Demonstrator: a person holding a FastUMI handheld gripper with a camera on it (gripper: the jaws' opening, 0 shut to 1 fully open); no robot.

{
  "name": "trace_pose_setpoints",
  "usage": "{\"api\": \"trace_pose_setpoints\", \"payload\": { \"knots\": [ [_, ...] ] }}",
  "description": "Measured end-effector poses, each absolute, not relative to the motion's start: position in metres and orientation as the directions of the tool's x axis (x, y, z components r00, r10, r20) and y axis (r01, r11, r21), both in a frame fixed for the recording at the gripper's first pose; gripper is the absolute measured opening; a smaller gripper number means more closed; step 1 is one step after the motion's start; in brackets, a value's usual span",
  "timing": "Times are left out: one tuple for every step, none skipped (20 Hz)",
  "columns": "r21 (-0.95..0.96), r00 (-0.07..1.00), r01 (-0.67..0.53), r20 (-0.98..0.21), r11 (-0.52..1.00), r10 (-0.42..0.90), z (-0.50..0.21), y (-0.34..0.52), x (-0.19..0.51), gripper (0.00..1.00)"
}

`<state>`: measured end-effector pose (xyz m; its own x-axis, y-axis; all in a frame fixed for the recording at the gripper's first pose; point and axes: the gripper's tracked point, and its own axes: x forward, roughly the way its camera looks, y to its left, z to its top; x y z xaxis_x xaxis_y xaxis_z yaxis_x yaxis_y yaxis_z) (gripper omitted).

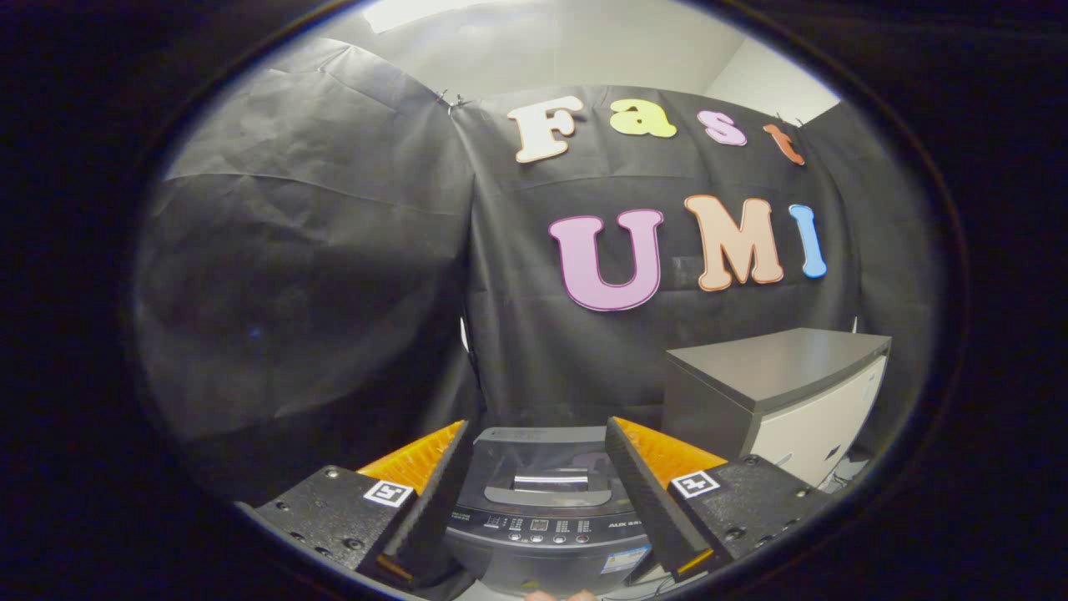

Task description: Put the clothes into the washing machine and then close the washing machine lid.

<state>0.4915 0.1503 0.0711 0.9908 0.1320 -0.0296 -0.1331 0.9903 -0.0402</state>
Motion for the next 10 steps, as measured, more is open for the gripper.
{"api": "trace_pose_setpoints", "payload": {
  "knots": [
    [-0.040,0.991,-0.132,-0.028,0.990,0.131,0.0721,0.1505,0.4906,0.97],
    [-0.040,0.991,-0.131,-0.026,0.991,0.130,0.0723,0.1512,0.4907,0.97],
    [-0.041,0.991,-0.132,-0.029,0.990,0.131,0.0713,0.1514,0.4907,0.97],
    [-0.041,0.991,-0.131,-0.030,0.991,0.130,0.0710,0.1517,0.4906,0.97],
    [-0.040,0.991,-0.131,-0.029,0.991,0.130,0.0711,0.1519,0.4892,0.97],
    [-0.039,0.991,-0.130,-0.029,0.991,0.129,0.0710,0.1515,0.4890,0.97],
    [-0.036,0.991,-0.131,-0.029,0.991,0.130,0.0709,0.1519,0.4876,0.97],
    [-0.033,0.991,-0.131,-0.028,0.991,0.130,0.0714,0.1523,0.4872,0.97],
    [-0.031,0.991,-0.131,-0.028,0.991,0.130,0.0710,0.1511,0.4869,0.97],
    [-0.028,0.991,-0.131,-0.027,0.991,0.130,0.0716,0.1512,0.4867,0.97]
  ]
}}
